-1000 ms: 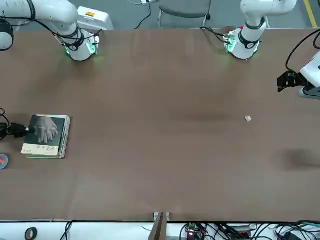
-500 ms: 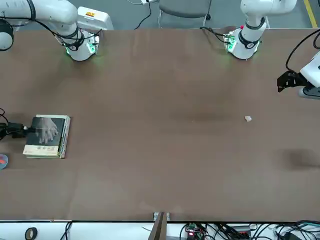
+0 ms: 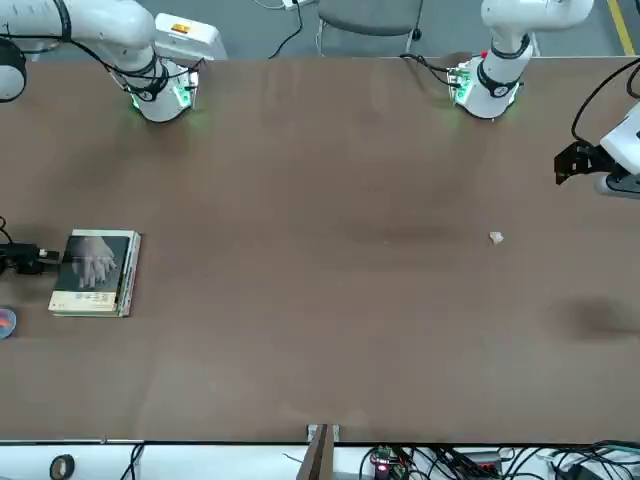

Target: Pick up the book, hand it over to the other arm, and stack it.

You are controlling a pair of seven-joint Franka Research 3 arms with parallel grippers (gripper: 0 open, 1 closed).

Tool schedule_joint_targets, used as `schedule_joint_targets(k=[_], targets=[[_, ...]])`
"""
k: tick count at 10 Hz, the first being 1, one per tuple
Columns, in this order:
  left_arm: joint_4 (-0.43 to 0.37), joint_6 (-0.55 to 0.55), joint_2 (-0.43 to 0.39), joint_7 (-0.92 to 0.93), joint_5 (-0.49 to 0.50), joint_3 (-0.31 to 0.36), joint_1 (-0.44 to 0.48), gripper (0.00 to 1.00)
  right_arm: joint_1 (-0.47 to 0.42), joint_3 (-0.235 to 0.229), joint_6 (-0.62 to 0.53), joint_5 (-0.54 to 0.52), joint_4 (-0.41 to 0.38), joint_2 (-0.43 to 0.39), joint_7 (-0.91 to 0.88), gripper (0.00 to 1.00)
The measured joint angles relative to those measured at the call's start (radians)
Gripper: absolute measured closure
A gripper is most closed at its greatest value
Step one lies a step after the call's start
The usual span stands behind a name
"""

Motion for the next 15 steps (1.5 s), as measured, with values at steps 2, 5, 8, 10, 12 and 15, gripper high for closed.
schedule_joint_targets(k=[2, 5, 8, 10, 12, 15], targets=[[0.006, 0.001, 0.0, 0.0, 0.0, 0.0, 0.0, 0.02, -0.001, -0.016, -0.002, -0.007, 0.011, -0.007, 0.005, 0.0], [0.018, 0.001, 0.0, 0.0, 0.0, 0.0, 0.0, 0.0, 0.0, -0.02, -0.011, -0.009, 0.02, -0.023, 0.052, 0.0], [0.032, 0.001, 0.0, 0.0, 0.0, 0.0, 0.001, 0.0, 0.016, -0.02, -0.051, -0.049, 0.046, -0.053, 0.15, 0.0], [0.047, 0.001, 0.0, 0.0, 0.0, 0.0, 0.001, 0.0, 0.041, -0.019, -0.059, -0.109, 0.092, -0.083, 0.23, 0.0], [0.057, 0.001, 0.0, 0.0, 0.0, 0.0, 0.001, 0.0, 0.071, -0.019, -0.063, -0.163, 0.141, -0.117, 0.295, 0.0], [0.07, 0.001, 0.0, 0.0, 0.0, 0.0, 0.0, 0.0, 0.137, -0.032, -0.061, -0.245, 0.169, -0.164, 0.332, 0.0]])
